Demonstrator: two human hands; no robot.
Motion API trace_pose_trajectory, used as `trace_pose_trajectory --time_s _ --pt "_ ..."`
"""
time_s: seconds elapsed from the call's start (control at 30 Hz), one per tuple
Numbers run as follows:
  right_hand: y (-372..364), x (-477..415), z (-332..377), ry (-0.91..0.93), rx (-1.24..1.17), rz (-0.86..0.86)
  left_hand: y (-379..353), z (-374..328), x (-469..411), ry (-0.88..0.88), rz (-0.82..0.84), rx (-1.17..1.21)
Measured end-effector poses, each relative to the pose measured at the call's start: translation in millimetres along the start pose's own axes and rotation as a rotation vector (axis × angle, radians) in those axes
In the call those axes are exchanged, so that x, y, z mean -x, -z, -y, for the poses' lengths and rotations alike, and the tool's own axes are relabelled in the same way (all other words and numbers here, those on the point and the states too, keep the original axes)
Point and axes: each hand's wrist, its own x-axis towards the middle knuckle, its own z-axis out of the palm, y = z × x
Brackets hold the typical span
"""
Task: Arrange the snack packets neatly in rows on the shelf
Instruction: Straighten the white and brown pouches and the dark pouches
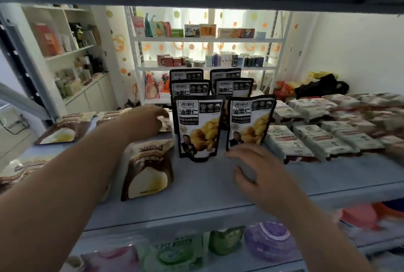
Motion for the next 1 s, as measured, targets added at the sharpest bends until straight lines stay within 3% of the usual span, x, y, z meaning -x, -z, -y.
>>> trace_pose_trajectory --time_s 0.07,0.13,0.23,0.33,0.43,0.5,0.67,1.0 --pt "18.4 -3.6 -13.2 -0.008 -0.065 -0.128 14.3 -8.0 10.6 0.057 -0.220 0.247" --pt "36.1 -9.6 -28.2 -0.032 -0.168 -0.256 27.7 -19.5 27.5 0.061 -0.350 0.655" --pt "58.4 -26.3 -51.8 -0.194 -0.309 -0.369 31.7 -38.8 51.0 -0.008 -0.300 1.027" --pt "73.3 -49.8 -68.6 -0.277 -0.366 -0.229 22.3 -58.4 62.1 -0.016 -0.194 0.989" --pt "77.0 -69.0 -74.8 -0.281 -0.361 0.058 13.4 -71.9 62.9 0.071 -0.228 0.879" --pt "74.7 -76.7 -78.9 -0.211 -0.241 0.135 7.1 -76.8 61.2 0.117 -0.247 0.800" --pt "72.6 -84.9 -93.7 -0.159 -0.169 0.185 -3.2 -83.3 56.6 0.192 -0.346 0.681" --pt "77.8 -88.7 -99.5 -0.116 -0.155 0.212 -6.1 -87.9 62.0 0.213 -0.378 0.649"
